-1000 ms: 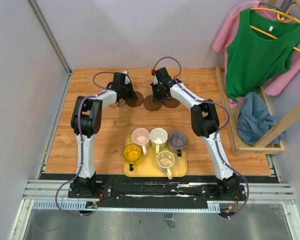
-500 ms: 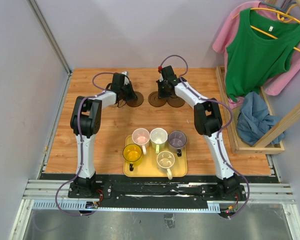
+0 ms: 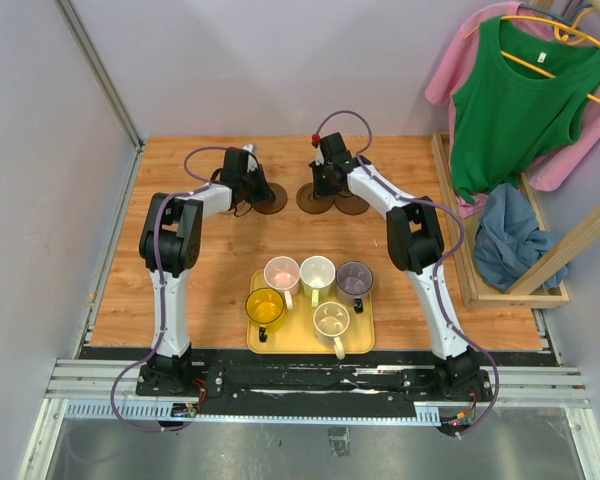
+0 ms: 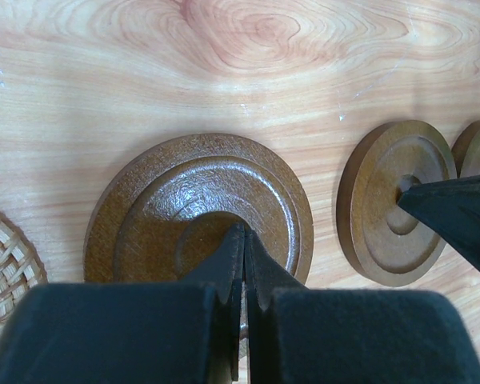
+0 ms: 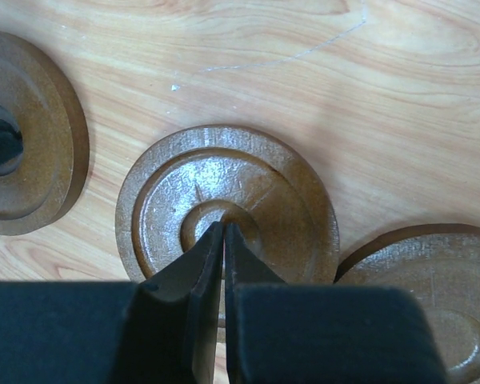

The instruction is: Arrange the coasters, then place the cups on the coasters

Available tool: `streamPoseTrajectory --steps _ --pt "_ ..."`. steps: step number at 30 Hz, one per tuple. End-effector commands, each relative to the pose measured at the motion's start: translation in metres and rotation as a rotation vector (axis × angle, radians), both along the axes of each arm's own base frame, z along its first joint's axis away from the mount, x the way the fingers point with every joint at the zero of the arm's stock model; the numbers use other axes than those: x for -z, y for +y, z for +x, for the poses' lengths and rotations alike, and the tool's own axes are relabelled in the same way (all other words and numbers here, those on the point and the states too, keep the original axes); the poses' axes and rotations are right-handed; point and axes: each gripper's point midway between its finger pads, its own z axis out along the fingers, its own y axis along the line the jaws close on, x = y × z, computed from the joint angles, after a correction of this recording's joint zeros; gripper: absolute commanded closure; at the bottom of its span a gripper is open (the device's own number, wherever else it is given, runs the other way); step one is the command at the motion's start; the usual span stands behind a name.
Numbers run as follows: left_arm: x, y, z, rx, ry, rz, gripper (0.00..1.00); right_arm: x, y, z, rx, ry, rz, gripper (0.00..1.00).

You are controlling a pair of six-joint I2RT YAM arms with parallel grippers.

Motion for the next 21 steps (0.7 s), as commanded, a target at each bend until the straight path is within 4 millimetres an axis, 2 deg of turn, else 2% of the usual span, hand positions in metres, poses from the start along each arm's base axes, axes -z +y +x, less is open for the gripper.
streamPoseTrajectory --steps 1,10,21 --pt "0.031 0.001 -0.034 0.022 0.135 0.025 0.99 0.022 0.005 -0.031 -0.062 0.089 -0.051 0.94" --pt "0.031 0.001 -0.043 0.027 0.138 0.019 1.0 0.017 0.021 -0.035 -0.101 0.081 -0.044 0.93" --pt "0.024 -0.003 -0.039 0.041 0.124 0.001 0.99 0.016 0.036 -0.036 -0.132 0.071 -0.034 0.92"
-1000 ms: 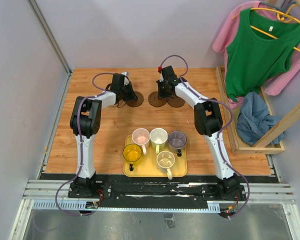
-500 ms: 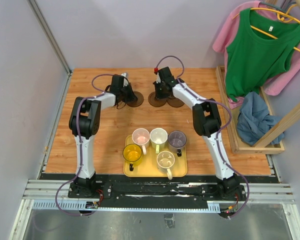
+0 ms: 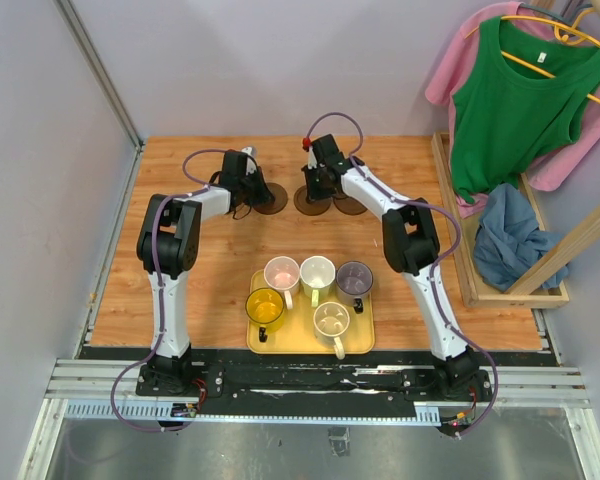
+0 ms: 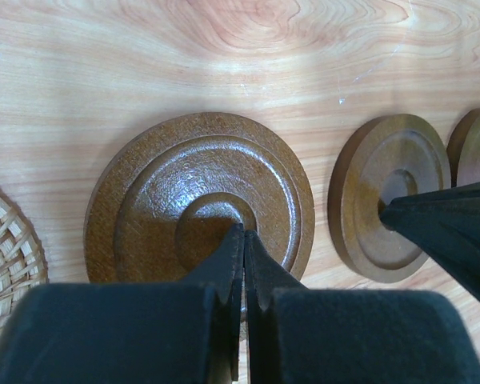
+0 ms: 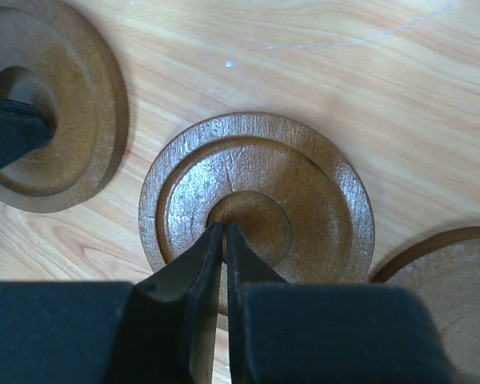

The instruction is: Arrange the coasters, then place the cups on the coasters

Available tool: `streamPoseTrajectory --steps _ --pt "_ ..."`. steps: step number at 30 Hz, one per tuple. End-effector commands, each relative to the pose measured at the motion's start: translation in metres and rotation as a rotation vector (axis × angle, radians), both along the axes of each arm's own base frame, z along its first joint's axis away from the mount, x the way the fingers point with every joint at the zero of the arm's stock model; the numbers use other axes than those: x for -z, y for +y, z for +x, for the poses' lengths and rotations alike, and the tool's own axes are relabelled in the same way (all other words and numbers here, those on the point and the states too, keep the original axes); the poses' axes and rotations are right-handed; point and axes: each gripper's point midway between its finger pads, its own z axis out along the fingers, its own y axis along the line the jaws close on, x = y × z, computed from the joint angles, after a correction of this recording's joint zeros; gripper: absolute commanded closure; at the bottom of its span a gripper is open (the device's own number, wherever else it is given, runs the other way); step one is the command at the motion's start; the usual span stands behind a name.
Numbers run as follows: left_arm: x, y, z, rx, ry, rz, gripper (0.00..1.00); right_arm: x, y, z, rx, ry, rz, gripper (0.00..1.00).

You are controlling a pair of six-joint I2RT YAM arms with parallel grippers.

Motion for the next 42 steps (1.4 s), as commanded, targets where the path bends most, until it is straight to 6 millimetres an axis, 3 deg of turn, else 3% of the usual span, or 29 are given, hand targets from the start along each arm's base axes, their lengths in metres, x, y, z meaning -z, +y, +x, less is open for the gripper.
streamPoseTrajectory --steps 1,9,23,42 --pt "0.022 -0.005 -0.029 0.041 0.115 0.008 0.99 0.017 0.019 -0.021 -0.063 0.053 -0.023 0.92" --pt "0.023 -0.004 -0.03 0.043 0.118 0.017 0.99 0.017 0.021 -0.016 -0.06 0.043 -0.02 0.9" --pt "0.023 0.012 -0.029 -0.025 0.117 0.083 1.0 0.021 -0.006 -0.005 0.014 0.03 -0.078 0.92" --pt "0.015 0.026 -0.031 -0.048 0.111 0.119 0.99 0.013 -0.024 0.003 0.072 0.004 -0.104 0.94"
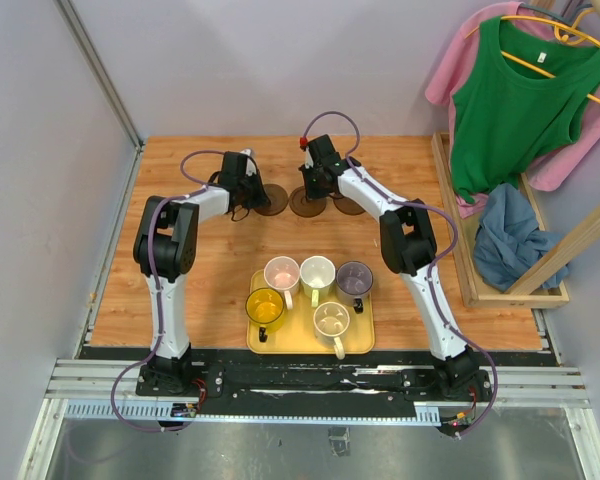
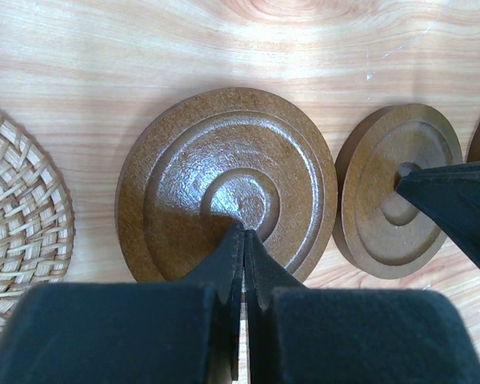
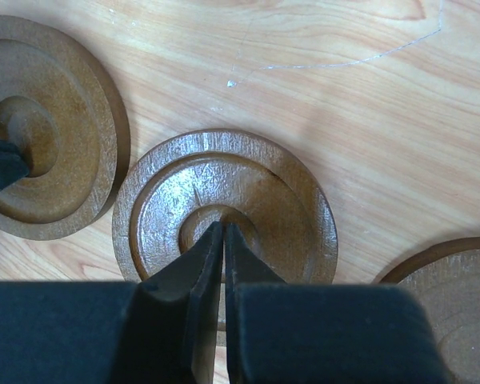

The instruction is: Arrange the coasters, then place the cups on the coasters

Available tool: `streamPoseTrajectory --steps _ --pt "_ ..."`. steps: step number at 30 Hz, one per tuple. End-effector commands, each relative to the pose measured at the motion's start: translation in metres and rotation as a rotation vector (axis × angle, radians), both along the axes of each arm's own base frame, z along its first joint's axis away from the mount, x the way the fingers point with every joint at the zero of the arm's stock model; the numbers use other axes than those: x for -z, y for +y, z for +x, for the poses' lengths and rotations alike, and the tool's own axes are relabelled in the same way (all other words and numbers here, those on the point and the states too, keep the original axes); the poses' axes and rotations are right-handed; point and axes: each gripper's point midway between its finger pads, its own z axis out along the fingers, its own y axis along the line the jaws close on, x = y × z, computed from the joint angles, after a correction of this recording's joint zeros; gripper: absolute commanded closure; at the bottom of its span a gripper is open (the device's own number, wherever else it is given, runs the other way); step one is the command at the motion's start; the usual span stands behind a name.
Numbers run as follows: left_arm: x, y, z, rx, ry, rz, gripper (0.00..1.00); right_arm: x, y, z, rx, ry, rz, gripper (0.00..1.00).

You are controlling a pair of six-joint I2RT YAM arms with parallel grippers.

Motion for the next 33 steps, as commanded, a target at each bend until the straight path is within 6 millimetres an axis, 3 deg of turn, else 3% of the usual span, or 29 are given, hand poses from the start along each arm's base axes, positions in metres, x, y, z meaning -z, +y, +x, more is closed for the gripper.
streamPoseTrajectory --steps 1,15,25,33 --pt "0.014 0.013 -0.021 -0.004 0.076 0.058 0.99 0.011 -0.025 -0.004 0.054 0.039 -0.064 0.94" --pt "0.007 0.013 -0.017 -0.007 0.057 0.054 1.0 0.002 -0.026 -0.006 0.043 0.028 -0.06 0.94" --pt "-0.036 -0.001 0.018 0.009 -0.05 0.0 1.0 -0.043 -0.023 -0.003 0.004 -0.055 -0.031 0.92" --pt "-0.069 0.0 0.021 0.024 -0.109 -0.01 1.0 -0.075 -0.037 0.001 0.04 -0.126 -0.067 0.91"
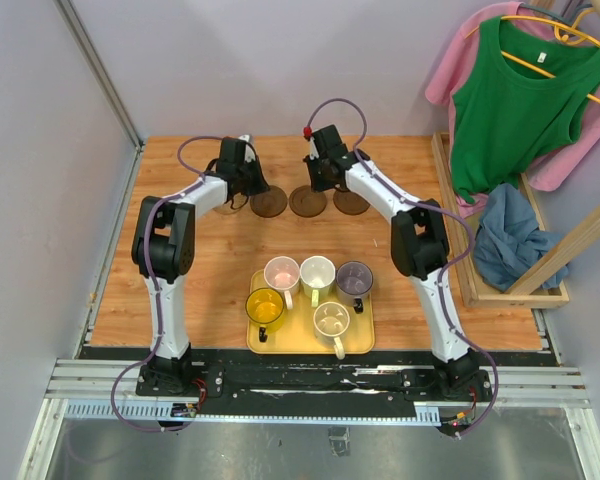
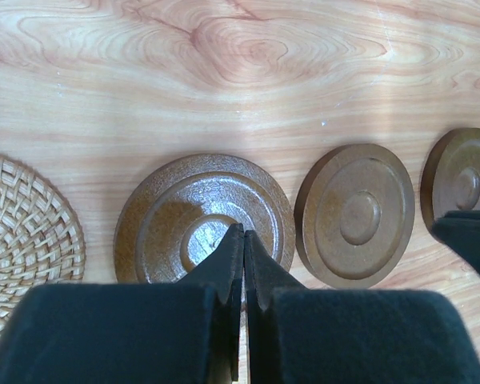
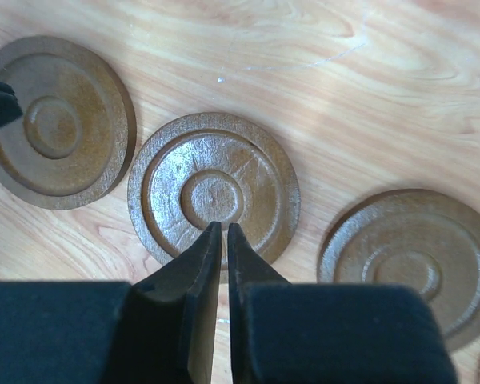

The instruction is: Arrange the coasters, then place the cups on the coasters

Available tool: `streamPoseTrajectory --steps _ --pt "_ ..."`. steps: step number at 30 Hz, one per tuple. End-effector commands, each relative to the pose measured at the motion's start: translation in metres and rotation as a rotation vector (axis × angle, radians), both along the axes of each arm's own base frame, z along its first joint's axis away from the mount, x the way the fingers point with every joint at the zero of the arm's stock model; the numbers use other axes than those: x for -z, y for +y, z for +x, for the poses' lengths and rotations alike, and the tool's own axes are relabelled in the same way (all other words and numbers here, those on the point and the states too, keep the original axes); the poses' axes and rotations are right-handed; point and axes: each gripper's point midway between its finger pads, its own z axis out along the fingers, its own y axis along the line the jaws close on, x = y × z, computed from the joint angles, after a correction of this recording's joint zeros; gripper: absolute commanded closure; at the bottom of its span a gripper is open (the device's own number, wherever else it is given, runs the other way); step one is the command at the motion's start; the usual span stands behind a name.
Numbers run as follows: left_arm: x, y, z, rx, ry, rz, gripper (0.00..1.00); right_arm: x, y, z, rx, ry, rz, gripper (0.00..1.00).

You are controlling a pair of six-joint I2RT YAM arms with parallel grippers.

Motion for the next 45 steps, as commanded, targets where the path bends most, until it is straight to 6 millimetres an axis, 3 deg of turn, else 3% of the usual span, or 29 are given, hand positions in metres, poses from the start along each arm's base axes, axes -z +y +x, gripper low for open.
streamPoseTrajectory --steps 1,14,21,28,33,45 --pt "-0.031 -0.001 0.0 0.025 -0.051 -0.022 1.0 -0.035 -0.026 0.008 0.049 -0.071 -0.036 0.91" --pt "-0.058 0.003 -0.036 0.037 -0.141 -0.066 0.99 -0.021 -0.12 -0.006 0.224 0.01 -0.065 0.95" --pt "-0.063 0.009 -0.056 0.026 -0.167 -0.069 1.0 -0.013 -0.178 -0.027 0.327 0.014 -0.176 0.93" --pt "-0.065 0.017 -0.071 -0.015 -0.186 -0.077 0.99 -0.007 -0.228 -0.035 0.444 0.04 -0.157 0.92" --pt "-0.064 0.019 -0.075 -0.031 -0.189 -0.085 0.96 0.008 -0.241 -0.032 0.467 0.082 -0.138 0.93" --pt "-0.065 0.024 -0.078 -0.061 -0.195 -0.08 0.95 0.029 -0.237 -0.022 0.446 0.119 -0.129 0.93"
